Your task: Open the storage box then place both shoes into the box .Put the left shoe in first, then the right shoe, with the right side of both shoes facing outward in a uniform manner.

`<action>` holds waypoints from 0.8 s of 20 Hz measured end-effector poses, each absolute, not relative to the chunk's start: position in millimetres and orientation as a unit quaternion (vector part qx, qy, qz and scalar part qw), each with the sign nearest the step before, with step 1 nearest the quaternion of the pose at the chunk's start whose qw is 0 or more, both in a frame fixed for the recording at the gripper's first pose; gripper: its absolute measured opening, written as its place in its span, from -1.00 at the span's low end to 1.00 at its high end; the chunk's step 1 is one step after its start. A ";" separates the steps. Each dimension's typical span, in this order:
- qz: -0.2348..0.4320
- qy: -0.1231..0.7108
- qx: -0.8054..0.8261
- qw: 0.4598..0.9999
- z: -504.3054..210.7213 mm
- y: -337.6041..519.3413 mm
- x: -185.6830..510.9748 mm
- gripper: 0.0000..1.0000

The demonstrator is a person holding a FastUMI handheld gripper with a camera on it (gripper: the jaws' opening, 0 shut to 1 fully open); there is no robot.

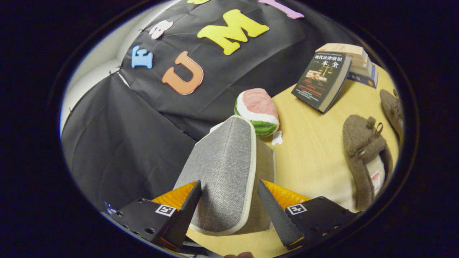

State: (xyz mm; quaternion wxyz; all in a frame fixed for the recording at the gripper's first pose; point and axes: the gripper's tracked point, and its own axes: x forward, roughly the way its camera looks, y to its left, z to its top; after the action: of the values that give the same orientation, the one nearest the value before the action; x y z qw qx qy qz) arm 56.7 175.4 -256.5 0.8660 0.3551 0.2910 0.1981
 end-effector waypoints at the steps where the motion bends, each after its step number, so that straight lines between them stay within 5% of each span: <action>1: 0.198 0.293 0.360 0.863 -256.2 175.9 57.0 0.92; 5: 0.201 0.300 0.350 0.864 -249.2 174.7 54.3 0.87; 12: 0.217 0.296 0.390 0.845 -223.0 173.1 51.8 0.39; 16: 0.247 0.274 0.386 0.845 -191.7 185.4 51.3 0.35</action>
State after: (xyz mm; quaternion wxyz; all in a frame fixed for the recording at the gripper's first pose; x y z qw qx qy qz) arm 51.3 185.4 -191.7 0.8454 0.3859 0.2743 0.2472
